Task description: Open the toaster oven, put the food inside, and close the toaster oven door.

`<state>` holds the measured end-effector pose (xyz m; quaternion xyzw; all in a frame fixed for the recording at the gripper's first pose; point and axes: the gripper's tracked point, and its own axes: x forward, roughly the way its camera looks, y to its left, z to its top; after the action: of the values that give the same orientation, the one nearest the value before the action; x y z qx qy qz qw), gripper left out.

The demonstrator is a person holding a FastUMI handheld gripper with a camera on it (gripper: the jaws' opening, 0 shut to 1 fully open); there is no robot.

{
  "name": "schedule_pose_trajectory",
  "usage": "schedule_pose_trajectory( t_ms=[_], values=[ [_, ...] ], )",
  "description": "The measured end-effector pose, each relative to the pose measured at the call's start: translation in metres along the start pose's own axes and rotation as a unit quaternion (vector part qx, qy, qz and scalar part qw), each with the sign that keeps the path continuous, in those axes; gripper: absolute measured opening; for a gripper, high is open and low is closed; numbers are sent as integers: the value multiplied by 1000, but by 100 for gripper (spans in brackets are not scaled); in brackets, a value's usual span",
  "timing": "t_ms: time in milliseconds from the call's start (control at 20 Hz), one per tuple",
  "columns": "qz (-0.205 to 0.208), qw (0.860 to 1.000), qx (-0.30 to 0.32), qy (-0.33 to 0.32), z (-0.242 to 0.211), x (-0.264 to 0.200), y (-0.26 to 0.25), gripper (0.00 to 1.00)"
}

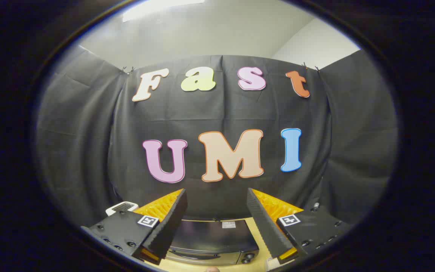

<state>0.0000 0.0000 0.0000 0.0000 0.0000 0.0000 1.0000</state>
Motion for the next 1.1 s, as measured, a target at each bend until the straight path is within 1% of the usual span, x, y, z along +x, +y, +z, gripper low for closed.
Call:
schedule_pose_trajectory(
  t_ms=[250, 600, 700, 800, 950, 1100],
  values=[
    [-8, 1000, -2, 11, -10, 2, -2, 100],
    [-14, 999, 6, 31, -36, 5, 2, 100],
    [-16, 999, 8, 42, -50, 6, 3, 100],
    [-28, 998, 4, 56, -73, 11, 0, 100],
    [-43, 995, -1, 90, -127, 15, -1, 100],
    [-46, 992, 5, 119, -180, 18, 8, 100]
  ],
)
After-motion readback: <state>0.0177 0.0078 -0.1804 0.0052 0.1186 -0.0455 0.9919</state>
